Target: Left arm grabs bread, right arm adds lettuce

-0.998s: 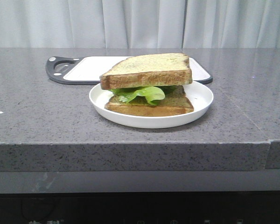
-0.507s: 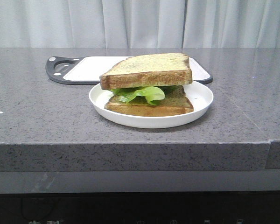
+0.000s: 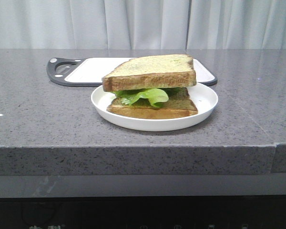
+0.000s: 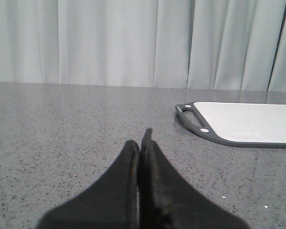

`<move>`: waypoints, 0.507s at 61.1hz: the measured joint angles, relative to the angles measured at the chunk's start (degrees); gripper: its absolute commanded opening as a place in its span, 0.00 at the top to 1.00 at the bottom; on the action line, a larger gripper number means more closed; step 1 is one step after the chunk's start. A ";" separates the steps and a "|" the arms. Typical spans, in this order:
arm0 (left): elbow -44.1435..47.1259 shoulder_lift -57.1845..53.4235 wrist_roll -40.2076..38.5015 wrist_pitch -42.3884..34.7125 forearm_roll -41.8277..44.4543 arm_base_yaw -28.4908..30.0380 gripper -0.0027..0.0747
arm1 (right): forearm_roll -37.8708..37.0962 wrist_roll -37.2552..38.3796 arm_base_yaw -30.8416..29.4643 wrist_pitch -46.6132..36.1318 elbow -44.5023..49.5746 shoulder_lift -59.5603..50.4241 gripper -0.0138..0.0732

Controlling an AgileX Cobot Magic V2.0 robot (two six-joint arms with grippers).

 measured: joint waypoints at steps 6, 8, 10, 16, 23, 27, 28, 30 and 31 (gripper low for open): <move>0.00 0.00 0.00 0.00 0.00 0.00 0.99 | 0.00 0.00 0.00 0.00 0.00 0.00 0.98; 0.00 0.00 0.00 0.00 0.00 0.00 0.99 | 0.00 0.00 0.00 0.00 0.00 0.00 0.98; 0.00 0.00 0.00 0.00 0.00 0.00 0.99 | 0.00 0.00 0.00 0.00 0.00 0.00 0.98; 0.00 0.00 0.00 0.00 0.00 0.00 0.99 | -0.12 0.00 0.00 0.00 0.00 -0.06 0.98; 0.00 0.00 0.00 0.00 0.00 0.00 0.99 | -1.60 0.00 -1.33 -2.76 1.95 -2.44 0.98; 0.00 0.00 0.00 0.00 0.00 0.00 0.99 | -2.21 0.00 -2.63 -7.13 5.00 -5.12 0.98; 0.00 0.00 0.00 0.00 0.00 0.00 0.99 | -2.22 0.00 -2.94 -8.16 5.85 -5.84 0.98; 0.00 0.00 0.00 0.00 0.00 0.00 0.99 | -2.32 0.00 -3.63 -10.37 7.71 -7.43 0.98; 0.00 0.00 0.00 0.00 0.00 0.00 0.99 | -2.32 0.00 -3.99 -12.13 9.23 -8.67 0.98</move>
